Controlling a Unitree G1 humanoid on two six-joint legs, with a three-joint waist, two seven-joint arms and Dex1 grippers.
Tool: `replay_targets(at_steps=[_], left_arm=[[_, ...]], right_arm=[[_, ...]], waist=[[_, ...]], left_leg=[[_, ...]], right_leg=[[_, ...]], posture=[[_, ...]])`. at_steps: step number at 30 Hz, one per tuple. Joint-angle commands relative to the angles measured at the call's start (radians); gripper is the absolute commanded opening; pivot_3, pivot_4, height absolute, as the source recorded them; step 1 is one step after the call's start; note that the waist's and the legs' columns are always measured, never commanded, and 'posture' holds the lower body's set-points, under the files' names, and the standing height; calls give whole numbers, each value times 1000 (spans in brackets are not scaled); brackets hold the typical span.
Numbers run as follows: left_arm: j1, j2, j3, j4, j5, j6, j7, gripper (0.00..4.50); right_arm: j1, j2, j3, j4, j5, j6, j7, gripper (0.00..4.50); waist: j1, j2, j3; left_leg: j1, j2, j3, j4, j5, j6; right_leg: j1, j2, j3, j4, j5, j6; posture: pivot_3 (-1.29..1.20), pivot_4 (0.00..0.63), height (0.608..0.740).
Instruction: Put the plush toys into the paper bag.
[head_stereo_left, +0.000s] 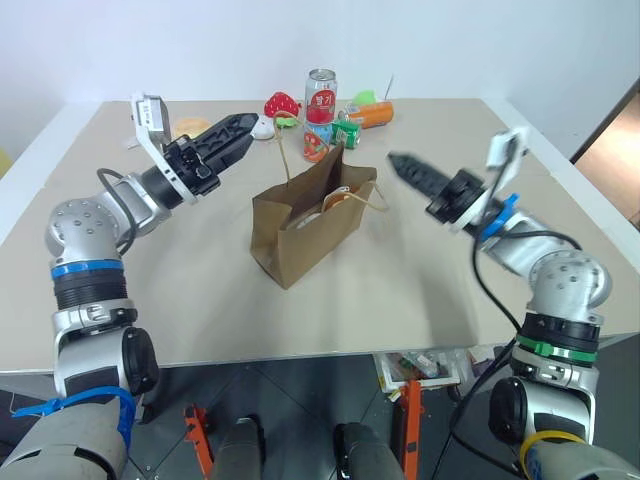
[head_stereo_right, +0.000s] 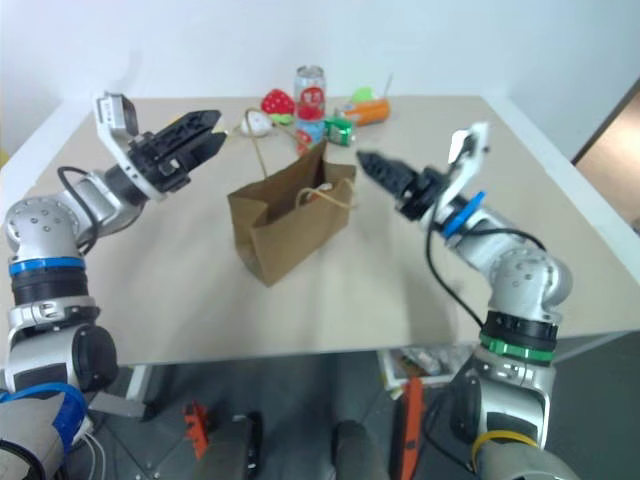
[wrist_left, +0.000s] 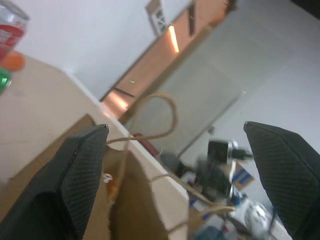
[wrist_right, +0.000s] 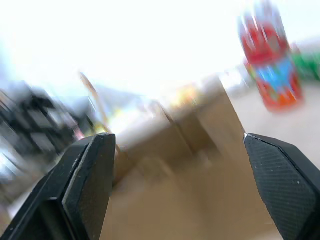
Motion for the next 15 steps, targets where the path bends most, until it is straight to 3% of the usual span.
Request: replay_targets(at_steps=[1,5,9,15], left_arm=[[91,71,-23,-75,26,-28,-129,4500],[230,156,-141,-180,177,-208,-311,4500],[346,223,-234,-227,342,-462,-462,4500],[382,231,-281,-262,419,-665,-604,4500]], right_arm=[[-36,16,-151,-26,242,0,-78,4416],[36,-39,-122,-74,247,30,-93,4416],[205,-175,39,-213,87,41,28,4416],[316,-280,137,-288,2,12,147,4416]], waist=[[-1,0,0],[0,0,0],[1,0,0],[2,0,0]], left_leg=[[0,0,0,-1,0,0],[0,1,0,-1,0,0],[0,1,1,-3,0,-1],[-1,1,2,-2,0,-1]], right_leg=[[0,0,0,0,0,0],[-1,0,-1,0,-1,-3],[-1,-1,-1,0,-2,-5],[-3,-2,-1,-1,-2,-6]], posture=[[0,150,740],[0,150,740],[0,150,740],[0,150,740]])
